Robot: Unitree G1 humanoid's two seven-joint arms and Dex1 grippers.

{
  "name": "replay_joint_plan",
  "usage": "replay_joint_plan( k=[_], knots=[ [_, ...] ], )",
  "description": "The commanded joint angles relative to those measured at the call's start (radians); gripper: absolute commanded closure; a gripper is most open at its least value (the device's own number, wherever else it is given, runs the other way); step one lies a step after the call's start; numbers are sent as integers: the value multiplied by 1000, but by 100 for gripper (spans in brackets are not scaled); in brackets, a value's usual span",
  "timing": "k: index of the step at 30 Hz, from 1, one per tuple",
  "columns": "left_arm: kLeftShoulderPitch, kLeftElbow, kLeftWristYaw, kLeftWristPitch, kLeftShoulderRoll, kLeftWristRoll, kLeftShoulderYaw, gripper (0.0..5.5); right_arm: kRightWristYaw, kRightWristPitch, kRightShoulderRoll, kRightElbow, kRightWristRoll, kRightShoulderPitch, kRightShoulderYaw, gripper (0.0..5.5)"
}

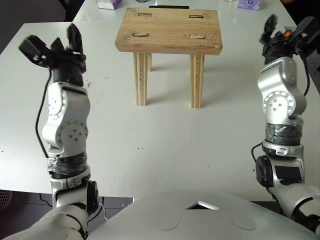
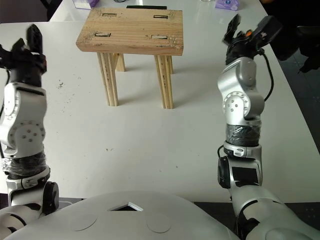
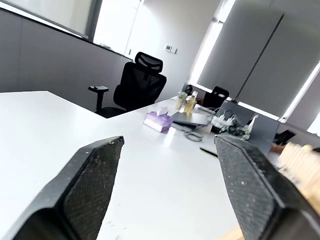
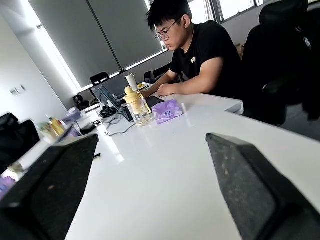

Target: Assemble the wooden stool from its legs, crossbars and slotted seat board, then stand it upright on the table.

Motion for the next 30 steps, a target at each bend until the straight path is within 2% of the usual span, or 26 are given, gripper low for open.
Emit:
replay_joint_plan(
  k=[1,5,9,16,19,23,30],
  knots=[
    [89,216,-38,-125,-101,294,-142,213,19,-77,50,91,-327,129,216,152],
    [74,366,-24,-214,-196,433,-158,213,14,-119,156,166,-406,155,206,152],
    [20,460,-49,-258,-250,479,-119,213,36,-174,219,244,-471,118,190,152],
    [-57,575,-120,-296,-256,541,-87,213,42,-225,294,318,-535,91,144,152],
    [-80,608,-143,-301,-262,556,-78,213,34,-251,324,348,-560,89,131,190],
    [-121,638,-171,-297,-258,558,-52,213,21,-283,367,389,-580,61,109,193],
    [-200,682,-164,-204,-248,520,48,213,-46,-299,441,374,-621,81,83,193]
  ],
)
